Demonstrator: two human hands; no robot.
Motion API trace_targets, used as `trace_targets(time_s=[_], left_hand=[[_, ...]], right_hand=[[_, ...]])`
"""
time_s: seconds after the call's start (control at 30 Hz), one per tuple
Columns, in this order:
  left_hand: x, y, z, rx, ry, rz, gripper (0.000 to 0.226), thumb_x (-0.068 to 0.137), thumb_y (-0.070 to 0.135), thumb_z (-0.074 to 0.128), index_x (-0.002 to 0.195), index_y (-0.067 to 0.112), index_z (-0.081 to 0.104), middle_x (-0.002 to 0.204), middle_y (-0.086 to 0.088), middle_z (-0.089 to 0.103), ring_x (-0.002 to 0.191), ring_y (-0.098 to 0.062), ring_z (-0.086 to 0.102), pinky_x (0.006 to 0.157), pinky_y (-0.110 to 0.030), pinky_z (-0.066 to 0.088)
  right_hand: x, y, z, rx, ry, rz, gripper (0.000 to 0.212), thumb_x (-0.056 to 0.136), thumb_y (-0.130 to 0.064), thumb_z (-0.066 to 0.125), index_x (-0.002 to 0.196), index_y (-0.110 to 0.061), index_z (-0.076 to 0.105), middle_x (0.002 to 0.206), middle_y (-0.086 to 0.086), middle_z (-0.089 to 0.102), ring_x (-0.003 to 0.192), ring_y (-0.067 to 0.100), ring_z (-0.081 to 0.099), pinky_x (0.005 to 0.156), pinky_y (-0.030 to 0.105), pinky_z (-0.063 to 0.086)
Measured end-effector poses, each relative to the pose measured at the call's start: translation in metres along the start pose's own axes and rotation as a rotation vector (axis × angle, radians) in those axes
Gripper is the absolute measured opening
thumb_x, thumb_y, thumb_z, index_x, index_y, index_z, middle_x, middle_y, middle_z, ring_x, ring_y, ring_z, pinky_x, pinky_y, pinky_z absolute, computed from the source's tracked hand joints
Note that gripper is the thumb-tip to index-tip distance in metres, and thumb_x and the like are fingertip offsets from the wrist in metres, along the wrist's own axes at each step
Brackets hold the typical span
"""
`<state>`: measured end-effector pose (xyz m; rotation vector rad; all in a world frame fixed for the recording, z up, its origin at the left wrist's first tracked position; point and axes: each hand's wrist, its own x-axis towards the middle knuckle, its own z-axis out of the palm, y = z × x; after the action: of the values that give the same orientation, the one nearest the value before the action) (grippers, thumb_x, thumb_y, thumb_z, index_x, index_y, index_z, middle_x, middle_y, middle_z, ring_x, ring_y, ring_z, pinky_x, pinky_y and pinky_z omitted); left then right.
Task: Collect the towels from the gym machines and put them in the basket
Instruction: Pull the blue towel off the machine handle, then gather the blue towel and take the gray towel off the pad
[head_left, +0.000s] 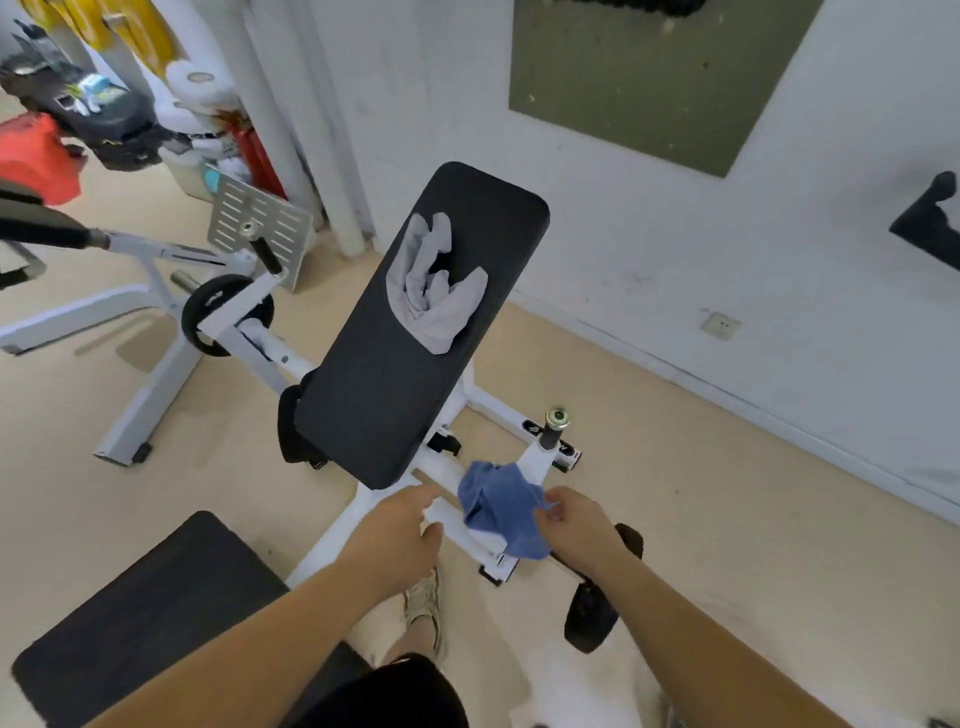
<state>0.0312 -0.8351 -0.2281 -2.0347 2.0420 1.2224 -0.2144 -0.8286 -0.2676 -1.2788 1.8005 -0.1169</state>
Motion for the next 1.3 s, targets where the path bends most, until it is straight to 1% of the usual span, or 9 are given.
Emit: trace_targets(time_s=[0.17, 0.27, 0.33, 0.47, 0.63, 0.77, 1.0, 1.17, 1.3], left_hand=[[0.095, -0.010, -0.020, 0.151, -0.182, 0.037, 0.055, 0.104, 0.030, 0.053, 0.158, 0.026, 0.041, 0.159, 0.006, 0.048, 0.140, -0.016, 0.053, 0.117, -0.032, 0.042], [0.137, -0.023, -0.029, 0.236, -0.277, 0.024, 0.056, 0.104, 0.032, 0.053, 0.158, 0.029, 0.040, 0.163, 0.008, 0.044, 0.144, -0.017, 0.051, 0.120, -0.035, 0.041], [0.155, -0.028, -0.033, 0.249, -0.280, 0.002, 0.055, 0.104, 0.033, 0.054, 0.157, 0.028, 0.042, 0.161, 0.007, 0.047, 0.142, -0.017, 0.052, 0.118, -0.035, 0.043], [0.172, -0.028, -0.036, 0.225, -0.284, -0.029, 0.052, 0.103, 0.032, 0.056, 0.154, 0.027, 0.046, 0.154, 0.008, 0.054, 0.133, -0.014, 0.059, 0.111, -0.028, 0.047], [0.159, -0.015, -0.042, 0.042, -0.254, -0.111, 0.046, 0.102, 0.027, 0.060, 0.148, 0.026, 0.054, 0.139, 0.010, 0.060, 0.111, -0.007, 0.063, 0.091, -0.016, 0.048], [0.156, 0.007, -0.057, -0.175, -0.145, -0.083, 0.040, 0.100, 0.024, 0.065, 0.139, 0.028, 0.060, 0.128, 0.012, 0.064, 0.096, 0.006, 0.062, 0.065, 0.000, 0.045], [0.197, 0.044, -0.110, -0.601, -0.145, 0.008, 0.048, 0.095, 0.017, 0.074, 0.139, 0.027, 0.060, 0.127, 0.005, 0.072, 0.113, -0.012, 0.073, 0.100, -0.040, 0.061], [0.258, 0.042, -0.156, -0.563, -0.101, 0.022, 0.026, 0.096, 0.009, 0.069, 0.114, 0.027, 0.072, 0.105, 0.006, 0.080, 0.095, -0.012, 0.076, 0.089, -0.035, 0.062], [0.320, 0.012, -0.190, -0.279, -0.096, -0.056, 0.014, 0.094, 0.021, 0.059, 0.101, 0.022, 0.072, 0.098, 0.003, 0.076, 0.100, -0.027, 0.073, 0.079, -0.027, 0.051]], right_hand=[[0.093, 0.002, 0.037, -0.003, 0.040, 0.157, 0.040, 0.100, -0.038, 0.054, 0.129, -0.012, 0.061, 0.118, 0.003, 0.066, 0.104, 0.028, 0.064, 0.091, 0.037, 0.052], [0.148, 0.021, 0.069, -0.141, -0.030, 0.200, 0.026, 0.101, -0.033, 0.046, 0.116, -0.015, 0.056, 0.127, 0.002, 0.056, 0.114, 0.035, 0.062, 0.088, 0.036, 0.048], [0.167, 0.027, 0.081, -0.162, 0.014, 0.238, 0.040, 0.097, -0.042, 0.039, 0.122, -0.015, 0.055, 0.128, 0.010, 0.055, 0.111, 0.035, 0.059, 0.085, 0.038, 0.047], [0.170, 0.026, 0.087, -0.210, 0.166, 0.224, 0.031, 0.101, -0.036, 0.052, 0.121, -0.015, 0.063, 0.121, 0.012, 0.056, 0.113, 0.034, 0.057, 0.081, 0.042, 0.052], [0.139, -0.016, 0.052, 0.278, 0.153, 0.205, 0.012, 0.103, -0.023, 0.054, 0.096, -0.015, 0.058, 0.074, 0.003, 0.057, 0.065, 0.020, 0.056, 0.059, 0.028, 0.047], [0.119, -0.063, -0.003, 0.391, 0.249, 0.011, 0.016, 0.102, -0.030, 0.061, 0.117, -0.028, 0.067, 0.088, -0.003, 0.074, 0.077, 0.016, 0.067, 0.074, 0.026, 0.053], [0.126, -0.153, -0.075, 0.765, 0.203, 0.001, 0.019, 0.101, -0.024, 0.065, 0.090, -0.009, 0.063, 0.081, 0.009, 0.069, 0.076, 0.018, 0.061, 0.073, 0.029, 0.050], [0.162, -0.199, -0.108, 0.713, 0.241, 0.065, 0.014, 0.094, -0.019, 0.074, 0.100, -0.011, 0.065, 0.097, 0.008, 0.073, 0.084, 0.021, 0.067, 0.079, 0.041, 0.055], [0.200, -0.228, -0.119, 0.663, 0.359, 0.115, 0.009, 0.094, -0.015, 0.071, 0.097, -0.007, 0.066, 0.094, 0.015, 0.072, 0.085, 0.036, 0.067, 0.072, 0.044, 0.055]])
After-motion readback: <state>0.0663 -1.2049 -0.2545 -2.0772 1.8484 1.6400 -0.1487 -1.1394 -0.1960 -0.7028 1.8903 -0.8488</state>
